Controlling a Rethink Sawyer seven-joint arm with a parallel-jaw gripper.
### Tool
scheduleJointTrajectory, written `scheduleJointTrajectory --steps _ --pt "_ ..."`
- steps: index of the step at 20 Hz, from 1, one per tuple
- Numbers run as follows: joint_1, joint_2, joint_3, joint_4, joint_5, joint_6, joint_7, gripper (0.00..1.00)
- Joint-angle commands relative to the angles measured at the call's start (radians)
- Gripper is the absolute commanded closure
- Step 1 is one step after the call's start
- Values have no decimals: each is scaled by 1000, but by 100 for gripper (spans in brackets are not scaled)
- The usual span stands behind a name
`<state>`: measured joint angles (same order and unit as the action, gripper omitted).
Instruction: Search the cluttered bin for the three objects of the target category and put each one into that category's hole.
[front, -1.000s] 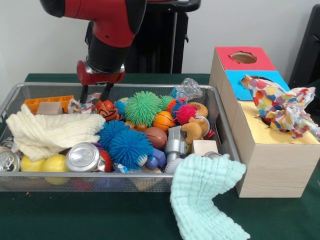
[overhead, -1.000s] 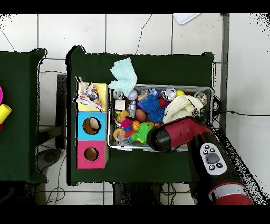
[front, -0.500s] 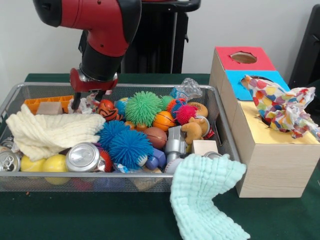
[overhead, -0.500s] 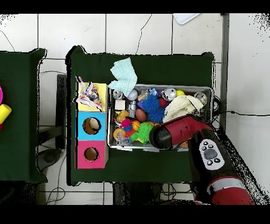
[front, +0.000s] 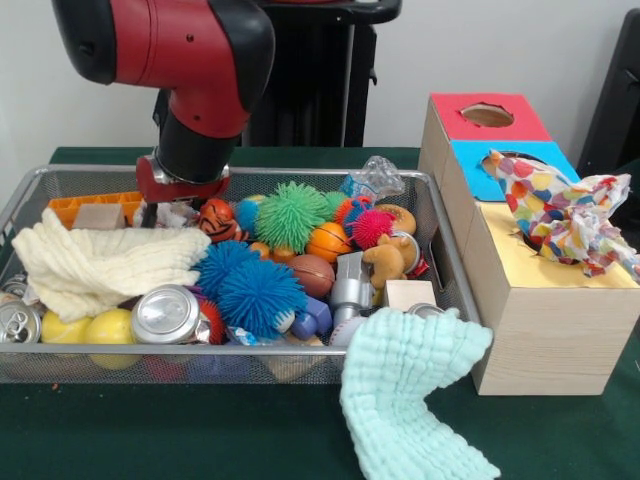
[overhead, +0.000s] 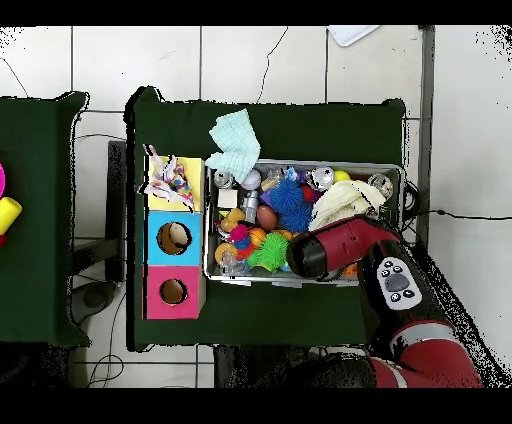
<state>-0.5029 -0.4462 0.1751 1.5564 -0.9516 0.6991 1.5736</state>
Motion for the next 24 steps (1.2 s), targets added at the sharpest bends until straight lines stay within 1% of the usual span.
scheduleJointTrajectory --steps 1,4,8,10,11,13,16,21,23,24 --pt "-8 121 17 -77 54 129 -57 0" --pt "7 124 3 -81 77 170 -41 0" --pt "16 120 4 -80 119 243 -58 0" --pt "15 114 13 -79 129 223 -35 0" --pt "12 103 20 -74 136 215 -36 0" --pt "8 82 31 -65 179 247 -24 0" --pt "21 32 38 -39 210 301 -62 0" --pt "24 -22 39 -10 234 320 -77 0" --pt "20 -25 50 -7 235 323 -105 0" --pt "26 -23 47 -13 234 335 -112 100"
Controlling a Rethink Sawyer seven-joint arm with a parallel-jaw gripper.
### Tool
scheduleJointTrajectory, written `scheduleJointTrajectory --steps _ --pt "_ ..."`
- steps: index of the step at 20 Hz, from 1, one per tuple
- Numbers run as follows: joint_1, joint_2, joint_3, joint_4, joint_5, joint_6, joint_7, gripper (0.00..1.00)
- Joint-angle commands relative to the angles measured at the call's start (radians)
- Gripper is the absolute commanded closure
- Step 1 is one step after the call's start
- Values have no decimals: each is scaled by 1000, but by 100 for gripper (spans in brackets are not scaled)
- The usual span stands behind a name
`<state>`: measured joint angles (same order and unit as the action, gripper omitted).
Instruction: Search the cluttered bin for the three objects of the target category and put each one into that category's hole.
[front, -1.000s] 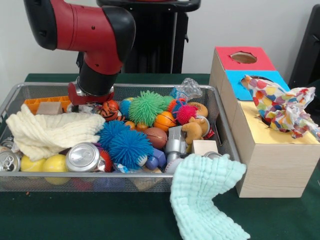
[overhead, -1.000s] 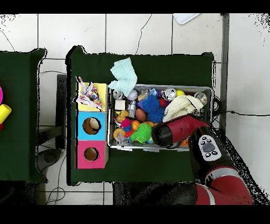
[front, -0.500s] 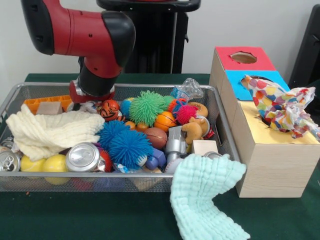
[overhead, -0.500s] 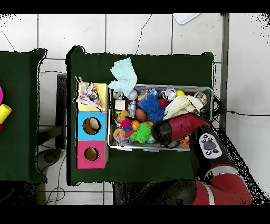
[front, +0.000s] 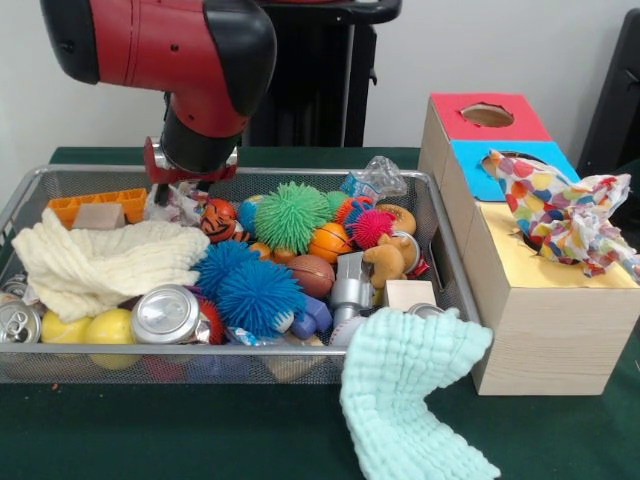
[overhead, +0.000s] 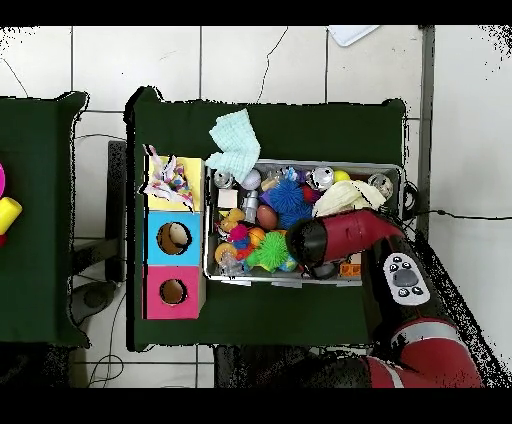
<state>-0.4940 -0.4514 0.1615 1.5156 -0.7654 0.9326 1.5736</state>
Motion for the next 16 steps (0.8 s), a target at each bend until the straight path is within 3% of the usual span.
scheduleJointTrajectory --steps 1,4,9,16 --pt "15 -21 62 31 43 83 -111 100" --pt "11 -28 64 33 28 38 -106 100" --pt "15 -51 58 43 37 46 -92 100" --pt "35 -1 52 -19 7 27 -69 100"
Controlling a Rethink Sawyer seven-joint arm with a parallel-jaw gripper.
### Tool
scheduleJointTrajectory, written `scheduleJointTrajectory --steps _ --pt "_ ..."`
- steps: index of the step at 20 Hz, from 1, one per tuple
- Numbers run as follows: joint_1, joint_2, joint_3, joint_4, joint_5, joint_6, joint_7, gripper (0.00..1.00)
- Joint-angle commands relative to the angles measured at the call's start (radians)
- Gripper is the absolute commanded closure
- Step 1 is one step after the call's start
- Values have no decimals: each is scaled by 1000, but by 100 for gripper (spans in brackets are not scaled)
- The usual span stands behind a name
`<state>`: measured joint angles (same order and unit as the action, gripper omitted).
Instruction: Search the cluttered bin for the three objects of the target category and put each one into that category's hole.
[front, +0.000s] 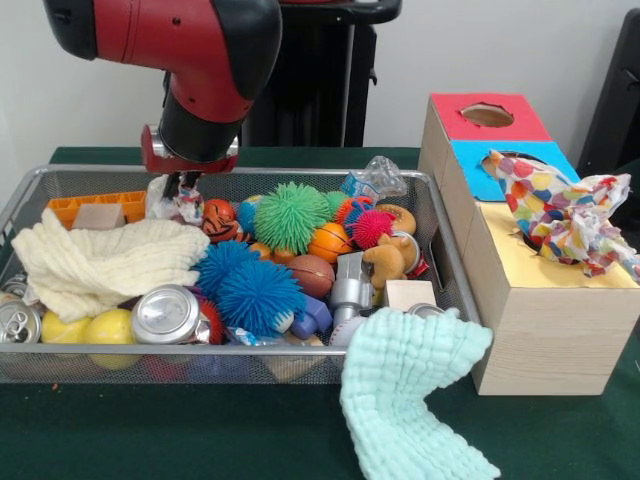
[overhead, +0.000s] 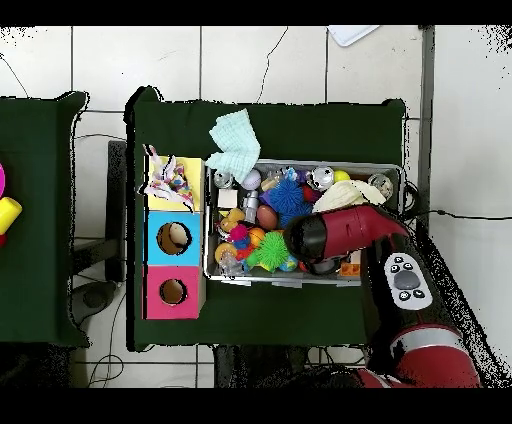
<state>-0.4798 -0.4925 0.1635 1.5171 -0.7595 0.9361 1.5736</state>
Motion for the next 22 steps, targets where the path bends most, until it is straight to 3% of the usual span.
scheduleJointTrajectory --steps 1,5,15,17,22 --pt "19 37 49 -21 2 23 -71 100" --pt "10 8 53 -2 16 27 -86 100" --pt "-39 -203 120 104 180 189 -216 100" --pt "-56 -216 136 121 205 138 -188 100" --pt "-54 -207 167 103 236 160 -193 100"
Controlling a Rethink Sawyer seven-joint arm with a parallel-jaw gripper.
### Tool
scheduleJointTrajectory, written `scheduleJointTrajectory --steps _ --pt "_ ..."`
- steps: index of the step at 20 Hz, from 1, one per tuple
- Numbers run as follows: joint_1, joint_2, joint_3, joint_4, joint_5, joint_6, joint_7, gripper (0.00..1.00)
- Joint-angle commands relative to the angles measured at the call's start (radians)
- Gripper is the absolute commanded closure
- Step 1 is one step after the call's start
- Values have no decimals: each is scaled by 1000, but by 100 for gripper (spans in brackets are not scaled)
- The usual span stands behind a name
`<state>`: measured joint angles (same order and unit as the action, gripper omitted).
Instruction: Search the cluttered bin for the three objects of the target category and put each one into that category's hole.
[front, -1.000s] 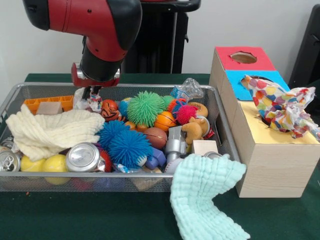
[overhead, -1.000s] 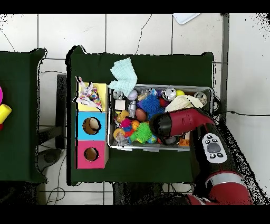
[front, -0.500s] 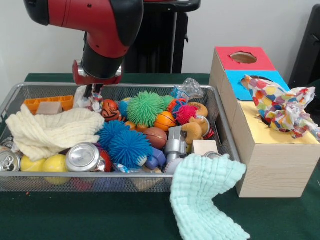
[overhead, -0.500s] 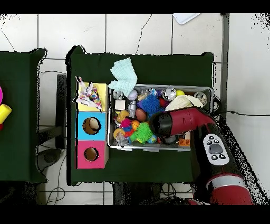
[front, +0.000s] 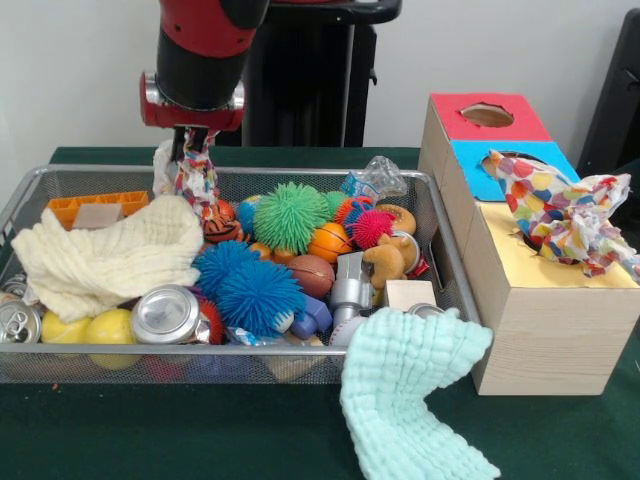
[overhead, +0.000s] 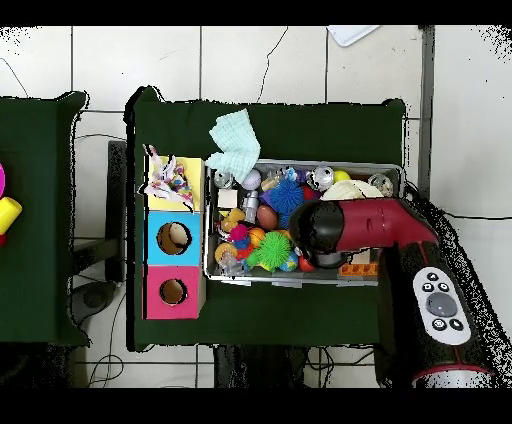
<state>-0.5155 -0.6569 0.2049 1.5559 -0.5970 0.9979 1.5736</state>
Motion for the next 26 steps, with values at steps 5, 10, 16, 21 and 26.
scheduleJointTrajectory --steps 5,10,16,21,26 --pt "-11 -52 141 57 115 120 -174 100" --pt "-12 -53 144 59 132 135 -168 100" --pt "-2 -115 151 81 170 203 -164 100" --pt "14 -131 166 60 193 271 -152 100" --pt "22 -124 182 21 211 330 -141 100"
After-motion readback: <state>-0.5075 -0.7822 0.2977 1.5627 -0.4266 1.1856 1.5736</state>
